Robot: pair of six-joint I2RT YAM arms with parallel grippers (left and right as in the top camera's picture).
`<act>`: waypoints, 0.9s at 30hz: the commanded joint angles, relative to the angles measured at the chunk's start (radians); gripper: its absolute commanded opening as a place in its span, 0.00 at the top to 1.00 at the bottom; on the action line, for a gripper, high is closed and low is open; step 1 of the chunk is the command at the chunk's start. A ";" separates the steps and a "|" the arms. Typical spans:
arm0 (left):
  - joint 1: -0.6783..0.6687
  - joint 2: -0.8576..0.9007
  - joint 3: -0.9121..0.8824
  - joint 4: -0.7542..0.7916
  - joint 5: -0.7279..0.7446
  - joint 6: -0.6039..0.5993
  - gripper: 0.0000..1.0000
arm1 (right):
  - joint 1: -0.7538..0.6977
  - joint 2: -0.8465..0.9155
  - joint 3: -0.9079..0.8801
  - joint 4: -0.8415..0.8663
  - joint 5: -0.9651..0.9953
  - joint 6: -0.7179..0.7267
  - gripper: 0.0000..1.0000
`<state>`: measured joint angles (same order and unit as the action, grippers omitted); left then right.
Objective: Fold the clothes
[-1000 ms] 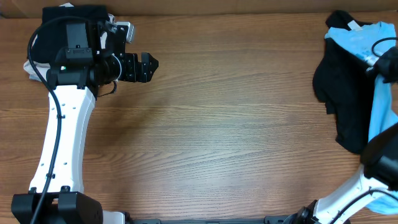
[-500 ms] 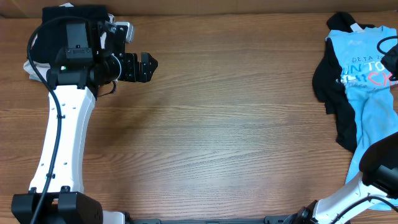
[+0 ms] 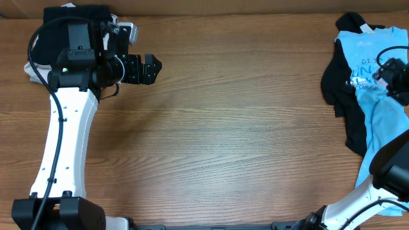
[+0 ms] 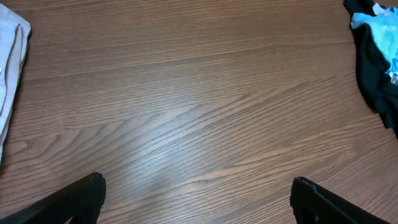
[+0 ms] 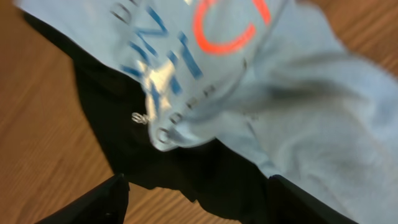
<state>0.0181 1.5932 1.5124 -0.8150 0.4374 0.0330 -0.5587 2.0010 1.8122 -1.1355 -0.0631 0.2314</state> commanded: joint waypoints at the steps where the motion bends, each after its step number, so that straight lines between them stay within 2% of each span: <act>1: -0.008 -0.011 0.029 0.003 -0.003 0.005 0.04 | -0.027 0.010 -0.051 0.015 0.047 0.058 0.21; 6: -0.008 -0.011 0.029 0.004 -0.003 0.005 0.04 | -0.058 0.010 -0.140 0.085 0.047 0.058 0.19; 13: -0.008 -0.011 0.029 -0.019 -0.017 0.005 0.04 | -0.065 0.010 -0.293 0.294 0.047 0.058 0.19; 15: -0.008 -0.011 0.029 -0.023 -0.034 0.005 0.04 | -0.065 0.010 -0.301 0.314 0.048 0.058 0.30; 18: -0.008 -0.011 0.029 -0.031 -0.053 0.005 0.05 | -0.065 0.010 -0.301 0.332 0.048 0.058 0.59; 20: -0.007 -0.011 0.029 -0.031 -0.053 0.005 0.04 | -0.065 0.010 -0.301 0.342 0.063 0.058 0.66; 21: -0.008 -0.011 0.029 -0.030 -0.053 0.005 0.04 | -0.065 0.010 -0.301 0.349 0.078 0.058 0.78; 24: -0.008 -0.011 0.029 -0.030 -0.053 0.005 0.04 | -0.065 0.010 -0.301 0.357 0.089 0.058 0.89; 25: -0.008 -0.011 0.029 -0.030 -0.053 0.005 0.04 | -0.065 0.010 -0.301 0.361 0.090 0.058 0.90; 26: -0.008 -0.011 0.029 -0.030 -0.053 0.005 0.04 | -0.065 0.010 -0.301 0.365 0.093 0.058 0.90; 27: -0.008 -0.011 0.029 -0.030 -0.053 0.005 0.04 | -0.065 0.010 -0.301 0.375 0.096 0.058 0.82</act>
<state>0.0181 1.5936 1.5127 -0.8452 0.3916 0.0330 -0.6258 2.0125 1.5124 -0.7780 0.0074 0.2871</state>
